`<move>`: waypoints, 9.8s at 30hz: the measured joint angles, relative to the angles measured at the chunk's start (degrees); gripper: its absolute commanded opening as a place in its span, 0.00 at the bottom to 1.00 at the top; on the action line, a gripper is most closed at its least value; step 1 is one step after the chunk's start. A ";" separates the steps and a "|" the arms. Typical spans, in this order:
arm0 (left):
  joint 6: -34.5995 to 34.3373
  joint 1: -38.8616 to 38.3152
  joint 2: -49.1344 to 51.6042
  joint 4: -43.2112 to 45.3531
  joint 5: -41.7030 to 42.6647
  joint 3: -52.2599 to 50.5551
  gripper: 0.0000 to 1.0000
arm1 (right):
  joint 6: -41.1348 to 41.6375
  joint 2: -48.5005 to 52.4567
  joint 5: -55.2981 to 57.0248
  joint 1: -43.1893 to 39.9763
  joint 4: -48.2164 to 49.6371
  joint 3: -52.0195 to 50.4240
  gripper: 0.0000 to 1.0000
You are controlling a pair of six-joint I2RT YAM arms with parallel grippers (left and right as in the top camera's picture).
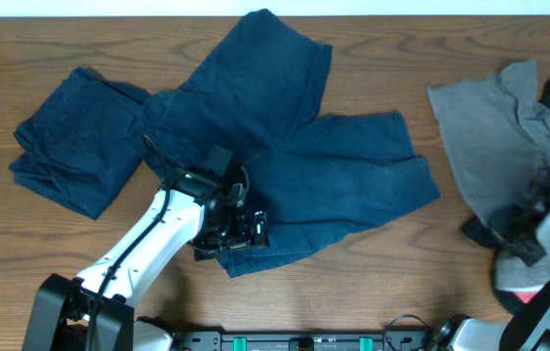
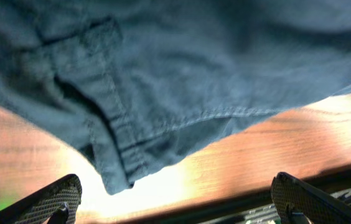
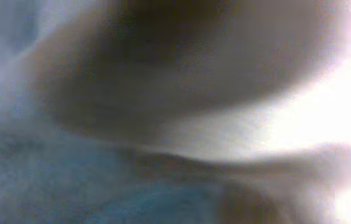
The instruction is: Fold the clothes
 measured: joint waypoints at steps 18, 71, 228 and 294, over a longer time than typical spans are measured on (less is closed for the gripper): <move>-12.35 0.00 0.00 -2.10 0.00 -1.44 0.98 | -15.39 0.02 -29.62 12.09 -8.85 7.28 0.77; -42.71 -12.39 0.02 7.98 -7.52 -10.12 0.30 | 17.59 -0.17 -11.72 32.24 0.48 -2.75 0.67; -13.55 26.23 -24.90 5.07 -14.51 -5.38 0.06 | -22.62 22.69 -30.64 58.05 -8.44 47.52 0.01; -8.04 14.36 -22.69 8.24 -3.02 6.88 0.06 | -16.90 29.49 -8.74 61.31 -18.03 33.35 0.11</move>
